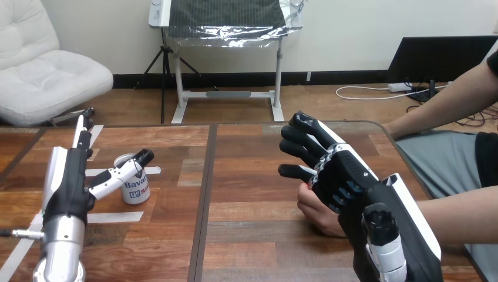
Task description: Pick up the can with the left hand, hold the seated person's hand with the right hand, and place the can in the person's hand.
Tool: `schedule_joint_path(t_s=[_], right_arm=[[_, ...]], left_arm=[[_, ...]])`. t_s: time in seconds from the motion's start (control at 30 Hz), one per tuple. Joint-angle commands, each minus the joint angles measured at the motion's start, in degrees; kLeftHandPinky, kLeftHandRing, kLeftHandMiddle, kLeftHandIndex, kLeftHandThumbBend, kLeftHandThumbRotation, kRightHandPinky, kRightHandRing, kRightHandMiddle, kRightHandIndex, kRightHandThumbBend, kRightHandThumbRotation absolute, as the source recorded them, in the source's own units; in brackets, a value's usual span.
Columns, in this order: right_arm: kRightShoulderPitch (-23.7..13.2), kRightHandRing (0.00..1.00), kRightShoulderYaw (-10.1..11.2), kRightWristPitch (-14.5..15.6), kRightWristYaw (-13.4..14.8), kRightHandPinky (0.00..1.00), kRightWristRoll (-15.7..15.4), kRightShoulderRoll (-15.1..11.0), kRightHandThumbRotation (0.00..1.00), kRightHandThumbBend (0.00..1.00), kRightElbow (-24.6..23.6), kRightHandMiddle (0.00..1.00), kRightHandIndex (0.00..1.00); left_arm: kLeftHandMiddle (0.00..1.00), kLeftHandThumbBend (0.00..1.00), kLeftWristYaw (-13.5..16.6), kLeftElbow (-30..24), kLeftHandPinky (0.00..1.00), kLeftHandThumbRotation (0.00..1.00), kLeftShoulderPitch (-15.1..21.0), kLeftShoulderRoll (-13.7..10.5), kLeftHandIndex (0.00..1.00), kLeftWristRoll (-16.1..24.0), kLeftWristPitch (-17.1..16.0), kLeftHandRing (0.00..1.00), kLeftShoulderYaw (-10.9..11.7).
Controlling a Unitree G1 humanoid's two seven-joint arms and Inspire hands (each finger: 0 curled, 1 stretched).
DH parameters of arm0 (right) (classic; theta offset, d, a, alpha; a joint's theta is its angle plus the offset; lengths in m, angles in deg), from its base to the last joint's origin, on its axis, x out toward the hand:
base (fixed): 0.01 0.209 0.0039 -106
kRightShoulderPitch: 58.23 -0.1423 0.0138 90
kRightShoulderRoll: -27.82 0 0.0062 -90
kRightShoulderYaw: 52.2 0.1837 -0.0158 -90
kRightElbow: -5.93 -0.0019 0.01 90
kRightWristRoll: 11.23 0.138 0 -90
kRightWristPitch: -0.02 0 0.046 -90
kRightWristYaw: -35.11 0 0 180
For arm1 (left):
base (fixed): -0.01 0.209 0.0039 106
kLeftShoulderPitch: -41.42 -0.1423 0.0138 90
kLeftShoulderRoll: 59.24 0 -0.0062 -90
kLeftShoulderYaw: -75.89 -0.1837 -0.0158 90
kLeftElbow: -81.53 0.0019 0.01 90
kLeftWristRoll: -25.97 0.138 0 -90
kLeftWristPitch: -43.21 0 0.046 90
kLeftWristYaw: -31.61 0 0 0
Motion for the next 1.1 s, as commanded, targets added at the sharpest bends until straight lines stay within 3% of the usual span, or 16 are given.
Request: schedule_joint_path(t_s=[0.0, 1.07], right_arm=[[-2.18, 0.9, 0.5, 0.15, 0.27, 0.82, 0.37, 0.31, 0.95, 0.92, -2.97, 0.9, 0.91], [-2.14, 0.88, 0.82, 0.04, -0.12, 0.79, 1.33, 0.1, 0.93, 0.93, -3.02, 0.88, 0.89]], left_arm=[[0.95, 0.83, 0.36, 3.04, 0.86, 0.48, 6.26, -1.67, 0.99, 0.31, -0.29, 0.94, -1.2], [0.96, 0.84, -0.36, 13.6, 0.84, 0.44, 13.14, -2.0, 0.98, -0.54, 3.05, 0.94, -3.27]])
